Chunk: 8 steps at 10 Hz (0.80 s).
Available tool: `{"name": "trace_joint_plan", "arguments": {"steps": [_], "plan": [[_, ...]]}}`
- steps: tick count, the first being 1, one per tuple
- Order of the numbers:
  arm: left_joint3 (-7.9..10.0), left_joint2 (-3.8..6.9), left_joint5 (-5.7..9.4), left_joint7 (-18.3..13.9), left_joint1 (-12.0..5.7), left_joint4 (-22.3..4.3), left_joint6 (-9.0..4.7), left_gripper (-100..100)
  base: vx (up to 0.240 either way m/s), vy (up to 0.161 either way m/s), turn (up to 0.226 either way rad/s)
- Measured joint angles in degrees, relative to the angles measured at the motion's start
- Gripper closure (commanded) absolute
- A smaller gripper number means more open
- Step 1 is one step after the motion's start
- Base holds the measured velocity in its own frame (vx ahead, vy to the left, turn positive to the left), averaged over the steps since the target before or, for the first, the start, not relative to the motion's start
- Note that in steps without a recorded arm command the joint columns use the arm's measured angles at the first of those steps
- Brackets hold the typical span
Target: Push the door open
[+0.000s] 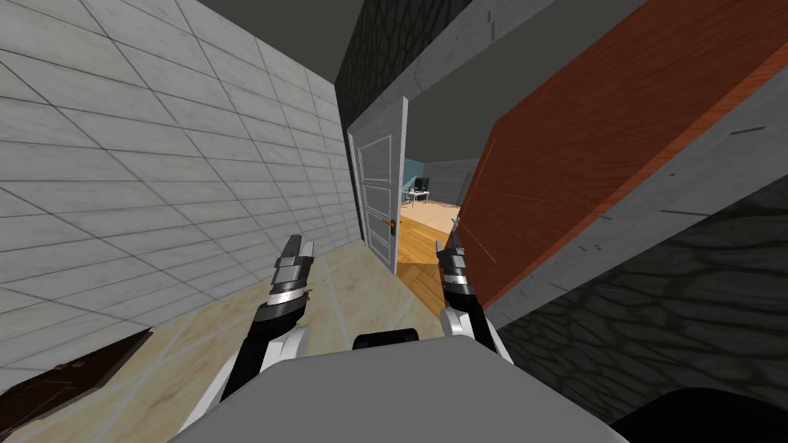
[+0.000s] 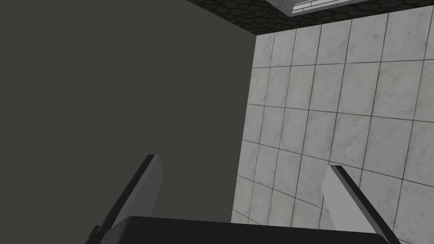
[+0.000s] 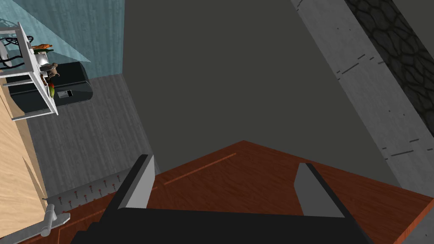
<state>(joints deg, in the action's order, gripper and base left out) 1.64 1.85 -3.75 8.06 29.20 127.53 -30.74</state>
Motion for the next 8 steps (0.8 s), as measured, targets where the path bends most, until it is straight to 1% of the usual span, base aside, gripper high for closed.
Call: {"name": "trace_joint_plan", "arguments": {"steps": [1,2,3,5,7,8], "plan": [[-0.60,0.09,-0.06,-0.11,-0.92,-1.33,0.21,-100,0.134,0.073,-0.092],[-1.01,0.31,0.00,-0.38,-1.46,-2.12,0.57,-100,0.135,0.110,-0.094],[-1.47,0.68,0.18,-0.85,-1.49,-2.73,0.79,-100,0.125,0.083,-0.083],[-2.72,0.91,0.15,-1.34,-3.01,-5.14,1.37,-100,0.152,0.075,-0.109],[-3.77,1.28,0.29,-2.02,-4.11,-7.17,1.97,-100,0.110,0.060,-0.099],[-4.55,1.48,0.34,-2.43,-5.10,-8.39,2.67,-100,0.124,0.068,-0.167]]}}
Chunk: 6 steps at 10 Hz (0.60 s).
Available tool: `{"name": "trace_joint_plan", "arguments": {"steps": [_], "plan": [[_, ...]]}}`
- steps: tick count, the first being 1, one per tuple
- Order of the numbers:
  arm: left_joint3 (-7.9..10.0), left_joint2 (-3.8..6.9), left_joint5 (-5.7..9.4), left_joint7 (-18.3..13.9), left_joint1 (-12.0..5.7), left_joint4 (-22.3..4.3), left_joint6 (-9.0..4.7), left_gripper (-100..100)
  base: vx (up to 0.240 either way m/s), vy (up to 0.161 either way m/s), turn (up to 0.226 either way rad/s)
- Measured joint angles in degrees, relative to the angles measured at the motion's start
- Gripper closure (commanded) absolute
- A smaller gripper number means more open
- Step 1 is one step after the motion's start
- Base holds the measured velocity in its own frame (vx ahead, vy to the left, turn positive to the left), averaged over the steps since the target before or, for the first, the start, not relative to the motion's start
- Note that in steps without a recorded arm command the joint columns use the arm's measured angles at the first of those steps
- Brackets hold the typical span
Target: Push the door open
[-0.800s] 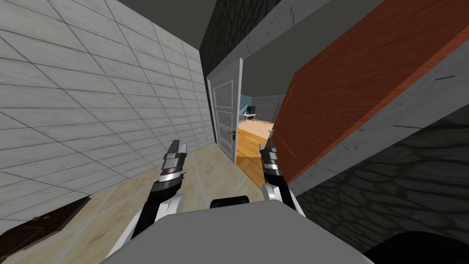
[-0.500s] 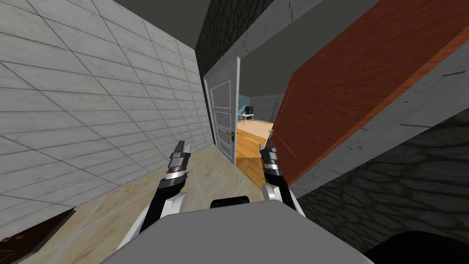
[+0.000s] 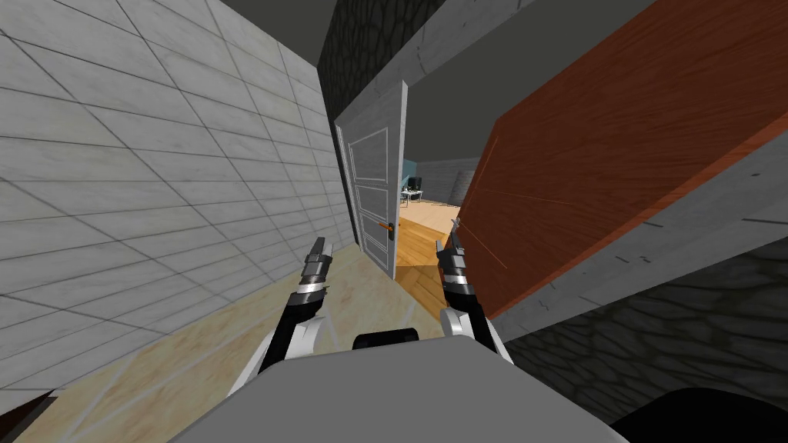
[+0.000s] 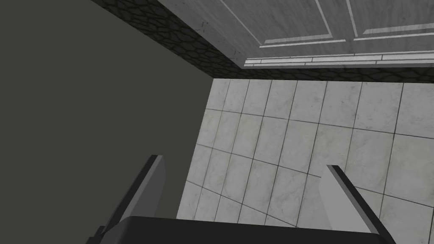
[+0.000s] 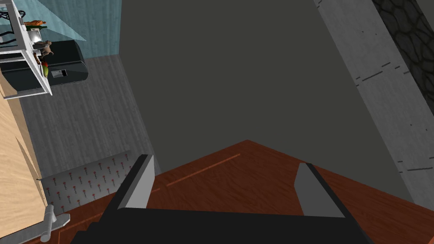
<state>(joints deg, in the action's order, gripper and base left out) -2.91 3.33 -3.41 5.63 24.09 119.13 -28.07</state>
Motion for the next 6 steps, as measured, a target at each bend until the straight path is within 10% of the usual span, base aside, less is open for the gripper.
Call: {"name": "trace_joint_plan", "arguments": {"steps": [6], "plan": [[-3.30,1.13,0.53,-2.35,-4.19,-7.68,1.67,-100,0.095,0.079,-0.104]]}}
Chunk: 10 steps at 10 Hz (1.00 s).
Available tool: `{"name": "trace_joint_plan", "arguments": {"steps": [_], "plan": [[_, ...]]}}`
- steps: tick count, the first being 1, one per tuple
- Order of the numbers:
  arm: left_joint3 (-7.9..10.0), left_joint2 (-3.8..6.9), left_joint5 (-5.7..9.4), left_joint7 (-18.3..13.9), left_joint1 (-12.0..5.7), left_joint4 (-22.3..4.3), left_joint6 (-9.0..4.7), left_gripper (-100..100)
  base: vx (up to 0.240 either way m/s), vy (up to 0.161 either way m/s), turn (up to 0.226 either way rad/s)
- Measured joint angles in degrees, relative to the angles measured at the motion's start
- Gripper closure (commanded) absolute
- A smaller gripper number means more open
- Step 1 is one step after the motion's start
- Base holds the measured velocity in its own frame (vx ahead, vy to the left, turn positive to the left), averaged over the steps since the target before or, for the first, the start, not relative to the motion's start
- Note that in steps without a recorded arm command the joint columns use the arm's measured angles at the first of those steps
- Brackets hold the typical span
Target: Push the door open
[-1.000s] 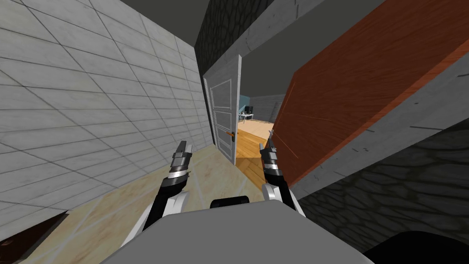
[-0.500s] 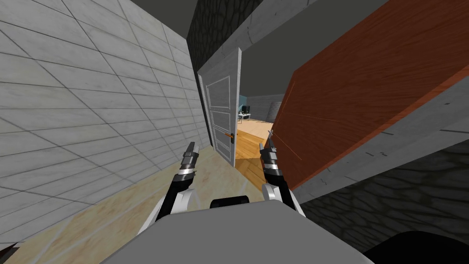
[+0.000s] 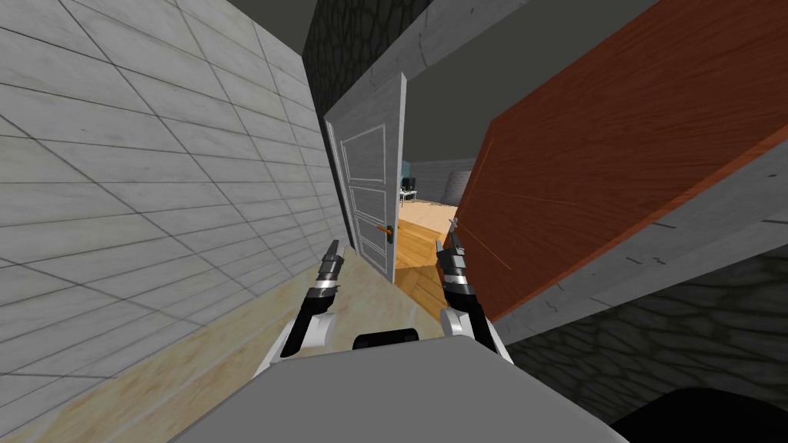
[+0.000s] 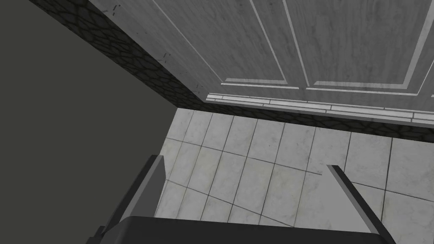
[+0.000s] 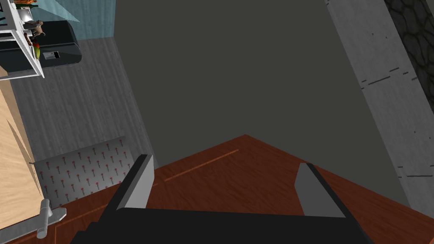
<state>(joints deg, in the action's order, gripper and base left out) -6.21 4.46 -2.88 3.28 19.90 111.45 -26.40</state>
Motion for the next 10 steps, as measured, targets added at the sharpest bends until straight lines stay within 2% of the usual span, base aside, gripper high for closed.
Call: {"name": "trace_joint_plan", "arguments": {"steps": [1,4,5,6,7,10], "plan": [[-0.78,0.08,0.00,-0.31,-0.40,-0.52,0.61,-100,0.097,0.088,-0.098],[-2.38,0.48,0.28,-1.52,-3.40,-4.87,1.83,-100,0.079,0.084,-0.114],[-3.03,0.38,0.29,-1.76,-4.43,-7.21,1.66,-100,0.120,0.118,-0.186],[-4.19,0.40,0.30,-2.17,-5.26,-8.79,2.15,-100,0.111,0.121,-0.164],[-5.08,0.71,0.43,-2.78,-5.98,-9.61,3.20,-100,0.095,0.116,-0.123],[-7.15,0.91,0.60,-4.00,-8.24,-13.41,4.60,-100,0.082,0.099,-0.114]]}}
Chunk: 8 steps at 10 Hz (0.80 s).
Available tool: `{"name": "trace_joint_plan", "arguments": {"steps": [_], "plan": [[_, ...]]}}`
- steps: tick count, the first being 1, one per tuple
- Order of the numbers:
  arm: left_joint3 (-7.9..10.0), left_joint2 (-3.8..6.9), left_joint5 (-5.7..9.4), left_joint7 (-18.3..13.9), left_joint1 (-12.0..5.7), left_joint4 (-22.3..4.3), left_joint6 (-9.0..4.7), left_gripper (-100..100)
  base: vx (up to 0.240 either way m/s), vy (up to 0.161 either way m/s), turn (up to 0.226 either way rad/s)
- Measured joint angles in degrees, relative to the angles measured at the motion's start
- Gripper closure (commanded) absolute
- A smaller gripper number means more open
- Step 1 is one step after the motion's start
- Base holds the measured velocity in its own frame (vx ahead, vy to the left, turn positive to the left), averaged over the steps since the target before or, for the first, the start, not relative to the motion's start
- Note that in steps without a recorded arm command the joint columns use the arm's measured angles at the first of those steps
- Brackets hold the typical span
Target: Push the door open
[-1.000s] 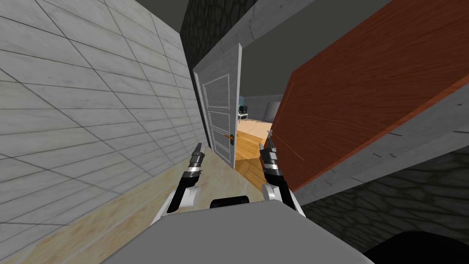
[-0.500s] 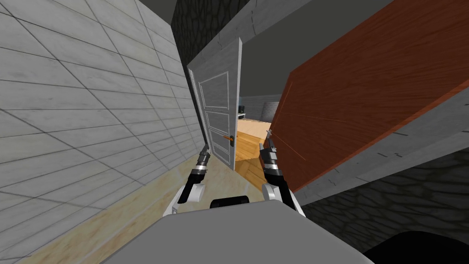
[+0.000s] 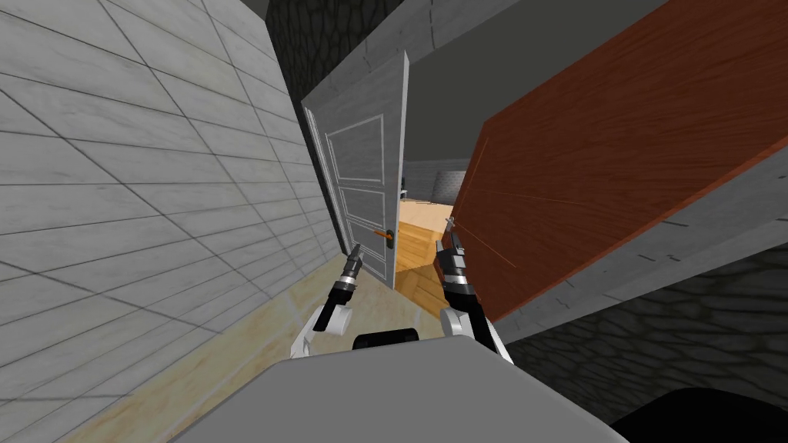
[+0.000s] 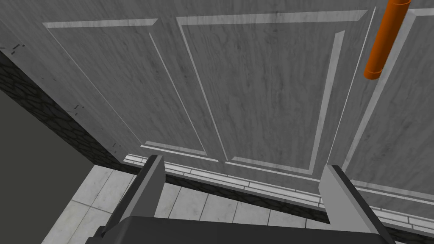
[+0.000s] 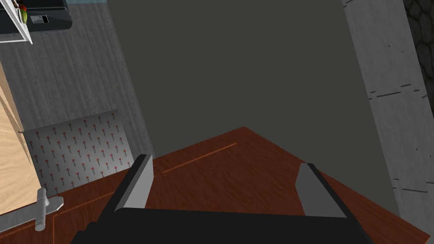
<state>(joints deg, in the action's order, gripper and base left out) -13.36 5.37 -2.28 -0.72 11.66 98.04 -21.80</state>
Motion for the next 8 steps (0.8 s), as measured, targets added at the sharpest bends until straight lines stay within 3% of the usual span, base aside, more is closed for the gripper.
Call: {"name": "trace_joint_plan", "arguments": {"steps": [3,5,8], "plan": [[-1.65,0.51,0.35,-1.34,-2.50,-4.63,0.54,-100,0.078,0.089,-0.127],[-3.33,0.71,0.55,-2.37,-4.70,-7.78,1.92,-100,0.105,0.140,-0.141],[-5.02,0.89,0.63,-3.24,-5.71,-9.84,3.08,-100,0.052,0.066,-0.053]]}}
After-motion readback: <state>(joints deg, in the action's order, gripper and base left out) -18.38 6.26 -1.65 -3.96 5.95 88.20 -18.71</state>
